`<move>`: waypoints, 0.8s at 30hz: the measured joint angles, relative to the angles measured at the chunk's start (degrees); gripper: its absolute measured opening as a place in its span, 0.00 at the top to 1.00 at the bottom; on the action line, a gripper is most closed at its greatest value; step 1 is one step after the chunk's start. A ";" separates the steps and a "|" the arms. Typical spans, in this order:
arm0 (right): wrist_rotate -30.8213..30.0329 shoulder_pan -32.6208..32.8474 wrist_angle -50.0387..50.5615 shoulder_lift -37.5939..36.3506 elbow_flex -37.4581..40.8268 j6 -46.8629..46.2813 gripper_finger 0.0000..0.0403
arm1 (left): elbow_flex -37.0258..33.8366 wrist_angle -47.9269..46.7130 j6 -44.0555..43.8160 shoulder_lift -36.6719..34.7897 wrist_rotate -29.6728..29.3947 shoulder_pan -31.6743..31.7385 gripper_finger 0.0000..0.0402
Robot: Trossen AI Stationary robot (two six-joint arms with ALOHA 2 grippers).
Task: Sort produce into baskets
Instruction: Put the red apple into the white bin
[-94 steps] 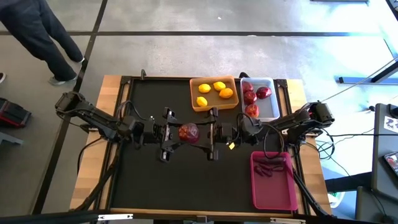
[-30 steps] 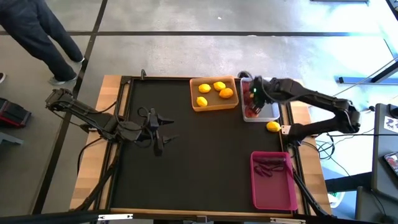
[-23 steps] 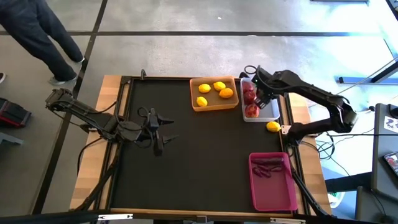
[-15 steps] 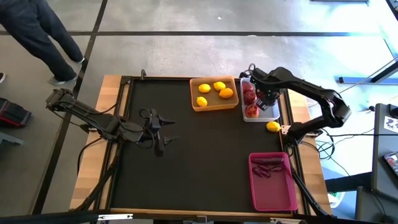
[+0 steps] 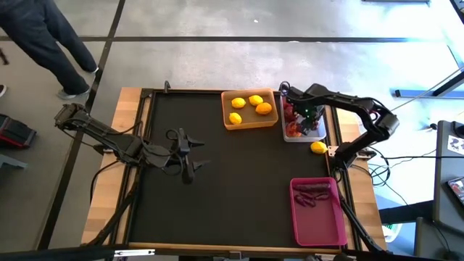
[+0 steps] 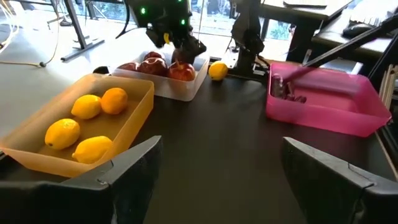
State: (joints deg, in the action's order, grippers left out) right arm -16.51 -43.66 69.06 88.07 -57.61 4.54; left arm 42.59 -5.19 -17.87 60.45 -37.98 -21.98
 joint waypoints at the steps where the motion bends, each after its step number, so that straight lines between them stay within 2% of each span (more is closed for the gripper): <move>1: 0.10 0.00 -0.66 0.20 0.46 0.41 0.52 | 0.00 0.29 0.01 0.00 0.00 0.00 0.20; 10: -0.47 0.13 -3.54 1.03 1.05 1.79 0.50 | 0.00 0.30 0.01 -0.02 0.00 0.00 0.20; 19: -3.89 0.11 -3.42 1.25 1.05 2.22 0.28 | 0.00 0.31 -0.04 -0.02 0.02 0.00 0.20; 24: -3.80 0.11 -1.76 0.74 -0.22 2.43 0.20 | 0.00 0.31 0.09 -0.02 0.02 0.00 0.20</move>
State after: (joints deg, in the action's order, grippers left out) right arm -20.32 -43.55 67.30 88.81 -57.83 6.97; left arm 42.59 -4.89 -17.78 60.42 -37.95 -21.98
